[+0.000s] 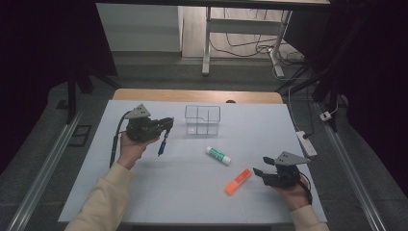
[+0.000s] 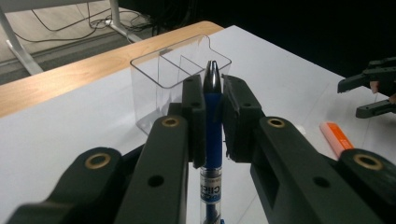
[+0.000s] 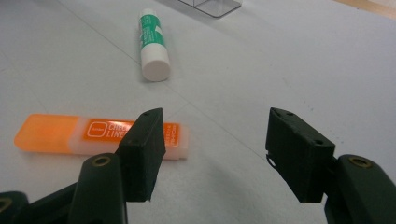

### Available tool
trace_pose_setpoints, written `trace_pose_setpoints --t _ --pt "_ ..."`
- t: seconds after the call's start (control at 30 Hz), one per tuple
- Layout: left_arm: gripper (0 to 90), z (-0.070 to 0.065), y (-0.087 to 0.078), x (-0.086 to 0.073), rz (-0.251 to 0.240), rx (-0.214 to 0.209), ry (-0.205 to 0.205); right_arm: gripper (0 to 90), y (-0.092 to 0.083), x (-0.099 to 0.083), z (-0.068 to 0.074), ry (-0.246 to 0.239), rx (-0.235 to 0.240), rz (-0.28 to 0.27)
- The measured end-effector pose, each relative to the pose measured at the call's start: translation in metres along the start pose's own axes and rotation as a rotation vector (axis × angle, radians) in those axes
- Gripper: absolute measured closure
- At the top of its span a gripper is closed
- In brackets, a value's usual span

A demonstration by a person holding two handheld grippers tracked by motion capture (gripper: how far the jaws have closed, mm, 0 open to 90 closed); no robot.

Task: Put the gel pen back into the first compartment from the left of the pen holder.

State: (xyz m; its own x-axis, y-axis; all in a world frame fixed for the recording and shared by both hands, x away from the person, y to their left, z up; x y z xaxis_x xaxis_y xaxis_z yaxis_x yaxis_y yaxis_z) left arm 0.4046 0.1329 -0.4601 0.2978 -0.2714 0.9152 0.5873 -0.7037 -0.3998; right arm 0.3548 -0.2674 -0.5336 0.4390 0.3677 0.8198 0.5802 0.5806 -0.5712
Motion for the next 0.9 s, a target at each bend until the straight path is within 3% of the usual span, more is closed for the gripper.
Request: trace_pose_setpoints --t 0.4,0.9 --pt "79.6 0.002 -0.001 0.016 -0.029 0.008 0.004 36.8 0.001 -0.002 -0.002 -0.001 -0.005 0.010" --pt "79.6 0.004 0.015 0.024 -0.027 -0.015 -0.004 36.7 0.001 -0.003 -0.005 0.011 -0.011 0.012"
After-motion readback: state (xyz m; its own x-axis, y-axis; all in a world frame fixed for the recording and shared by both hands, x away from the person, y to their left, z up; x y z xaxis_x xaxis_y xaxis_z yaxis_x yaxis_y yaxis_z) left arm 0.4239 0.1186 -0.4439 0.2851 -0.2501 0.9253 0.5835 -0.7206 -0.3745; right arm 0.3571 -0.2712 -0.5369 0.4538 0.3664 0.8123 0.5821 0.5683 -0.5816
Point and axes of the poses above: each handheld gripper's, and its own axes: y roughly forward along the jaws, x roughly out of its top, z roughly to its left, the point moved 6 cm from there along y, roughly forward along the jaws, and after that the axes turned 7 degrees about y, right-handed, at the moved point
